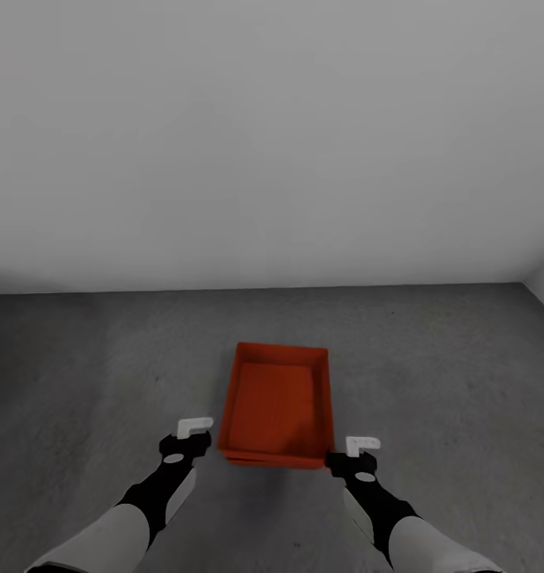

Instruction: Move the two storage containers from the living room to the garage. In the garage, place one container on the floor and stack the other container on top of it (either order is fine).

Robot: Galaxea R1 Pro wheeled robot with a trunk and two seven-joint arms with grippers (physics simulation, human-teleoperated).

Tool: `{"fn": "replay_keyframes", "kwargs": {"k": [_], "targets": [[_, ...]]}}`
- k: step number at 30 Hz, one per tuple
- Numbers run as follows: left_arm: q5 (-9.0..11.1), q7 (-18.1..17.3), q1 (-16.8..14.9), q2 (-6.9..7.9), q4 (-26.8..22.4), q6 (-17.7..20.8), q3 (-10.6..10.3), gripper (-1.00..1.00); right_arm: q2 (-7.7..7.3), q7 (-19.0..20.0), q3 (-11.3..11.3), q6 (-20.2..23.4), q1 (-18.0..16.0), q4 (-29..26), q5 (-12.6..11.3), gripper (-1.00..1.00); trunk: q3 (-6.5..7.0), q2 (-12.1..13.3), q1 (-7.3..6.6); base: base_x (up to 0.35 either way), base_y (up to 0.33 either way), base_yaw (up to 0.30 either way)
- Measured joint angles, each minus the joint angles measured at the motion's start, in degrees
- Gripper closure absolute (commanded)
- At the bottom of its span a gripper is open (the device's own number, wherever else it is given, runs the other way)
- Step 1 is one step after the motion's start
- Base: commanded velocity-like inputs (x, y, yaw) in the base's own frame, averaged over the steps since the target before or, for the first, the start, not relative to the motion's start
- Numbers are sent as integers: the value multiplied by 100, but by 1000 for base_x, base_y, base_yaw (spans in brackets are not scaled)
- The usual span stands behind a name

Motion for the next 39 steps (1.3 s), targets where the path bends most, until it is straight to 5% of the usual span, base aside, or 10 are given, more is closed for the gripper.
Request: {"fn": "replay_keyframes", "kwargs": {"k": [14, 21, 27, 29, 34, 39], "targets": [[14, -16, 0, 13, 60, 0, 1, -100, -3, 3, 19, 3, 0, 34, 19, -100, 0, 0, -2, -258, 80, 0], [7, -19, 0, 53, 464, -2, -5, -100, 1, 17, 41, 37, -4, 115, 30, -100, 0, -1, -3, -21, 5, 0], [20, -21, 1, 236, 1271, -7, 4, -100, -2, 20, 47, 59, -1, 167, 31, -100, 0, -1, -3, -2, 0, 0], [64, -21, 0, 250, 1434, -7, 2, -100, -3, 21, 50, 55, 0, 207, 31, -100, 0, -1, -3, 0, 0, 0], [562, -20, 0, 281, 1614, -8, 2, -100, -1, 28, 53, 56, 1, 298, 32, -100, 0, -1, -3, 0, 0, 0], [769, -20, -1, 285, 1632, -8, -3, -100, 1, 30, 53, 75, 2, 313, 32, -100, 0, -1, -3, 0, 0, 0]]}}
